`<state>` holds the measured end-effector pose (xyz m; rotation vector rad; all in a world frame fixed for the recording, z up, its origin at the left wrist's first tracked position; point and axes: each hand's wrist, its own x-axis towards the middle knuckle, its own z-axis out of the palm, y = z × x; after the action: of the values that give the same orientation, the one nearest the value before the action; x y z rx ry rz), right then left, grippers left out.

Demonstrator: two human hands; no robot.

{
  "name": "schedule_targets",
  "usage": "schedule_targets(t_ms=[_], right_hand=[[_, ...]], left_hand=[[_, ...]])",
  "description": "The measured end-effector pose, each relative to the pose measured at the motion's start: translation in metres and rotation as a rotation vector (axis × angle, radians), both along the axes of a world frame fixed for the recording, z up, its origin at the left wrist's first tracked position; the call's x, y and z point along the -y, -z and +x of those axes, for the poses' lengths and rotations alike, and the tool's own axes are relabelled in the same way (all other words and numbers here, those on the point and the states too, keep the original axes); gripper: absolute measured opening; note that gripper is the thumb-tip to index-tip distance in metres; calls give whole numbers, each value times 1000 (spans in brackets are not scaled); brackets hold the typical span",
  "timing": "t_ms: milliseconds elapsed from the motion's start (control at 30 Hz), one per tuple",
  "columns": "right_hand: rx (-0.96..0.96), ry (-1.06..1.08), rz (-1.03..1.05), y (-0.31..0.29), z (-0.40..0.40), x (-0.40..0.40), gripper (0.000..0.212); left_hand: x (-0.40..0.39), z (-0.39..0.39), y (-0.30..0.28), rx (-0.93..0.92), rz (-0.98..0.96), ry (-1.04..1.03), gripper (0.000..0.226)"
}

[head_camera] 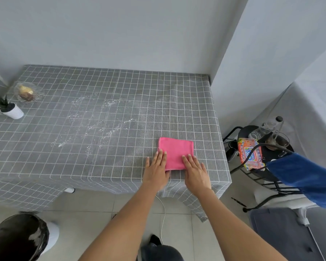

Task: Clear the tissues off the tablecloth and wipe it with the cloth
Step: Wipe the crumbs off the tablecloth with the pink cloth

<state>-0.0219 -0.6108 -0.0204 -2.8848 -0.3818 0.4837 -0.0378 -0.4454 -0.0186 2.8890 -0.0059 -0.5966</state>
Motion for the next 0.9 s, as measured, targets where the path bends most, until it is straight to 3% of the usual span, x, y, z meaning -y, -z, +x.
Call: schedule_targets(t_ms=[300, 500, 900], right_hand=[[51, -14, 6, -12, 5, -4, 65], [144, -33, 47, -35, 22, -20, 71], [273, -240, 139, -89, 52, -143, 65]], left_hand=[[0, 9, -7, 55, 124, 11, 72], [-13, 21, -32, 126, 85, -43, 67], [-135, 19, -90, 248, 156, -205, 72]])
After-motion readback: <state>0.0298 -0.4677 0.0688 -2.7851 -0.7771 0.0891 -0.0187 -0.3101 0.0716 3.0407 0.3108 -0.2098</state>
